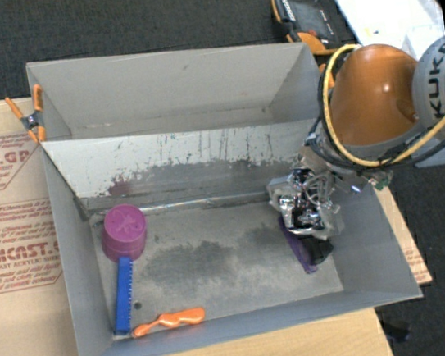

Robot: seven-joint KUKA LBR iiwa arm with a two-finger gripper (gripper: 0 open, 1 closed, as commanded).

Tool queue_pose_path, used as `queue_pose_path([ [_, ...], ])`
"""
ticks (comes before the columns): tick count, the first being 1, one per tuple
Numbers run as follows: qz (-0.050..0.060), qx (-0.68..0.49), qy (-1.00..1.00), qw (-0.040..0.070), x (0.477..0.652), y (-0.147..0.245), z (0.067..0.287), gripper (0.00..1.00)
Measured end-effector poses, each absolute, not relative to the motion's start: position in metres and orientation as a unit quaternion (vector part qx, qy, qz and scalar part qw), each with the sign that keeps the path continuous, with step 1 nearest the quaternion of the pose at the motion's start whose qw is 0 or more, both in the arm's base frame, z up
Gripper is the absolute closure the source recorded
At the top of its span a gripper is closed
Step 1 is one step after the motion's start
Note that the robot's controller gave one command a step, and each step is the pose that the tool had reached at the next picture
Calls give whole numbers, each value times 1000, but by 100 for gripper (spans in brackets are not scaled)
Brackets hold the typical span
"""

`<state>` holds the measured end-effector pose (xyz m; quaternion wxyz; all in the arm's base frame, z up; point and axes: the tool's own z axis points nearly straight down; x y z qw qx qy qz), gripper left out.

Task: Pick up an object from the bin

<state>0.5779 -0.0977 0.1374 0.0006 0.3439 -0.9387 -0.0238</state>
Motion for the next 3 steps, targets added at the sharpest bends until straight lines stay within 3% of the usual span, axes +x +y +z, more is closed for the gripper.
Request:
queue_pose_path([
  [1,-25,265,-964,2,583,-108,95,100],
  [2,-41,404,-914,-2,585,-100,75,100],
  [3,-27,389,-921,-3,583,-105,92,100],
])
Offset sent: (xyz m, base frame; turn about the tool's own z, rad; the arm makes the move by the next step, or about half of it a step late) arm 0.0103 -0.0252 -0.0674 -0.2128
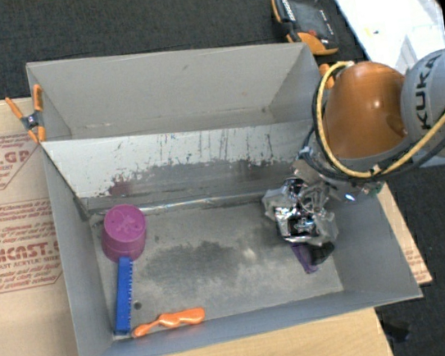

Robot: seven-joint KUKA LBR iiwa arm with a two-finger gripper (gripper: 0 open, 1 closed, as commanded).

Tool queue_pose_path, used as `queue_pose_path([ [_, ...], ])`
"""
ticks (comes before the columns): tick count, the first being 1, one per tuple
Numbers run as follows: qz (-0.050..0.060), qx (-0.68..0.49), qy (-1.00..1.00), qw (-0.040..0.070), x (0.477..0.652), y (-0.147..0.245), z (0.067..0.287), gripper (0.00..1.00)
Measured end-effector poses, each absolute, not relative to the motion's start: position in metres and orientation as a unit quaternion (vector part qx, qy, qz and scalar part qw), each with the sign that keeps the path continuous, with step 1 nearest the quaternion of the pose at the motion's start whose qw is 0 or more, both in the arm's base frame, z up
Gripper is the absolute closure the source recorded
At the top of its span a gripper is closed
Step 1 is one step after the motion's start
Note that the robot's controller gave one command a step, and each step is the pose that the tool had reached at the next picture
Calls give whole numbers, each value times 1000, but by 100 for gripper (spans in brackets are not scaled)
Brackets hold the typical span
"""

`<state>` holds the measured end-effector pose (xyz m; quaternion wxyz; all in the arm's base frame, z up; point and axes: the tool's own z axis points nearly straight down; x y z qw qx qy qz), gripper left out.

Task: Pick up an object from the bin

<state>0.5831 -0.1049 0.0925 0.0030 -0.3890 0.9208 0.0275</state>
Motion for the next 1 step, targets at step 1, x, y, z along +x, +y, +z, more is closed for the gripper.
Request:
queue_pose_path([
  [1,38,-418,908,3,588,-103,80,100],
])
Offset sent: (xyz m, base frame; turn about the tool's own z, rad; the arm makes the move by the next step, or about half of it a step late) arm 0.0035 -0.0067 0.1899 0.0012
